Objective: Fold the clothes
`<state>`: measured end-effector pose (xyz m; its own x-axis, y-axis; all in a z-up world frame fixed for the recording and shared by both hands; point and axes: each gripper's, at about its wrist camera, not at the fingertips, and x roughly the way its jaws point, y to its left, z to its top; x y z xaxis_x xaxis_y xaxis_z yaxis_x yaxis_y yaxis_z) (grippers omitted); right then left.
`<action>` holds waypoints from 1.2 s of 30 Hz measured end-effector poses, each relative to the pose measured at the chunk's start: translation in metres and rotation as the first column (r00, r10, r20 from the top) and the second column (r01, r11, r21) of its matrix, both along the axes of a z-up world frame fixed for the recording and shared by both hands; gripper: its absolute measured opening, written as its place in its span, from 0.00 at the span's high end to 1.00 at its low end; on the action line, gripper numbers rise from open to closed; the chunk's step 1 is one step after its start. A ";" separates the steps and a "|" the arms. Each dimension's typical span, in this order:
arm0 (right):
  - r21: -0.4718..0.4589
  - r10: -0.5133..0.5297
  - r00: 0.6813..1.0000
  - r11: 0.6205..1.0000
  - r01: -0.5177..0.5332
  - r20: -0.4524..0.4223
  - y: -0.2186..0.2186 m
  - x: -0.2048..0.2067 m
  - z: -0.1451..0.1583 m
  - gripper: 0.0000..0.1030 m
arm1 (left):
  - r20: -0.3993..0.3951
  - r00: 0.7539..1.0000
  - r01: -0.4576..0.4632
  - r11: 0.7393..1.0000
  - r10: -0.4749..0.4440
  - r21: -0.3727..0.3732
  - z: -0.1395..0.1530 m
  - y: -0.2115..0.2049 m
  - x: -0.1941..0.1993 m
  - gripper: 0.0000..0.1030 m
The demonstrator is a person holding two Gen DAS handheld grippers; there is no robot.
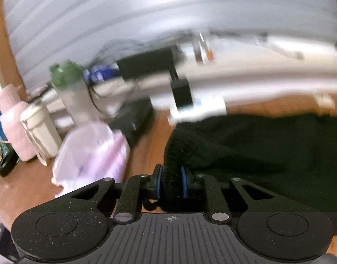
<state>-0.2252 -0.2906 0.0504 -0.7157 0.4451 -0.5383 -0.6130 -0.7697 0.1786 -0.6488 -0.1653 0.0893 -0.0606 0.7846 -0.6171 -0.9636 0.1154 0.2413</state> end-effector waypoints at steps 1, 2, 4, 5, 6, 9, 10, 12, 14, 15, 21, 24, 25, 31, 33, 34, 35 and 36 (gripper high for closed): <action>-0.005 -0.004 1.000 1.000 0.004 0.004 -0.001 0.000 -0.003 0.88 | -0.007 1.000 -0.001 0.999 0.000 -0.034 -0.007 -0.001 -0.002 0.80; -0.011 -0.009 1.000 1.000 0.009 0.009 -0.002 0.001 -0.007 0.88 | -0.004 1.000 -0.005 0.999 0.005 -0.044 -0.012 -0.002 -0.005 0.78; -0.010 -0.026 1.000 1.000 0.026 0.000 -0.002 0.005 -0.007 0.78 | 0.013 1.000 -0.018 0.999 0.018 -0.043 -0.016 -0.007 -0.011 0.75; -0.003 -0.038 0.999 0.999 0.038 -0.012 -0.002 0.009 -0.003 0.73 | 0.026 0.999 -0.024 0.999 0.025 -0.037 -0.015 -0.010 -0.013 0.73; 0.009 -0.050 0.999 0.999 0.050 -0.012 -0.002 0.012 0.001 0.72 | 0.040 0.999 -0.031 0.999 0.032 -0.031 -0.014 -0.013 -0.016 0.71; 0.037 -0.056 0.998 0.998 0.057 -0.011 -0.005 0.018 0.011 0.72 | 0.021 0.999 -0.043 0.999 0.043 0.002 -0.002 -0.019 -0.014 0.68; 0.051 -0.060 0.998 0.997 0.060 -0.009 -0.007 0.020 0.013 0.72 | 0.014 0.999 -0.045 0.999 0.045 0.017 0.002 -0.021 -0.013 0.68; 0.081 -0.080 0.997 0.993 0.080 -0.007 -0.007 0.025 0.014 0.66 | 0.025 0.999 -0.038 0.998 0.036 0.045 0.012 -0.022 -0.008 0.68; 0.097 -0.118 0.993 0.988 0.118 -0.001 0.001 0.034 0.011 0.62 | 0.048 0.999 -0.015 0.998 0.012 0.066 0.019 -0.022 -0.002 0.68; 0.104 -0.138 0.990 0.985 0.137 0.002 0.005 0.039 0.009 0.62 | 0.055 0.998 -0.001 0.997 -0.003 0.072 0.020 -0.020 0.003 0.68; 0.160 -0.337 0.941 0.930 0.330 0.021 0.047 0.091 0.000 0.61 | 0.075 0.980 0.179 0.982 -0.183 0.066 0.010 0.009 0.055 0.68; 0.160 -0.399 0.916 0.907 0.389 0.035 0.065 0.117 -0.004 0.60 | 0.101 0.960 0.259 0.965 -0.261 0.034 -0.004 0.033 0.092 0.68; 0.157 -0.423 0.905 0.898 0.411 0.046 0.070 0.125 -0.006 0.60 | 0.106 0.952 0.286 0.958 -0.287 0.024 -0.010 0.042 0.103 0.68; 0.116 -0.514 0.854 0.856 0.503 0.087 0.101 0.164 -0.013 0.60 | 0.156 0.918 0.375 0.926 -0.366 -0.036 -0.045 0.085 0.161 0.68; 0.113 -0.520 0.846 0.853 0.509 0.116 0.109 0.171 -0.015 0.60 | 0.182 0.917 0.366 0.930 -0.354 -0.036 -0.050 0.093 0.161 0.68; 0.111 -0.522 0.842 0.853 0.511 0.137 0.112 0.175 -0.018 0.60 | 0.196 0.917 0.360 0.932 -0.347 -0.035 -0.051 0.096 0.161 0.68; 0.114 -0.532 0.831 0.847 0.520 0.161 0.115 0.179 -0.020 0.60 | 0.210 0.917 0.354 0.935 -0.339 -0.034 -0.053 0.099 0.160 0.66; 0.105 -0.534 0.825 0.846 0.524 0.186 0.119 0.182 -0.024 0.61 | 0.225 0.916 0.348 0.937 -0.332 -0.033 -0.055 0.103 0.160 0.66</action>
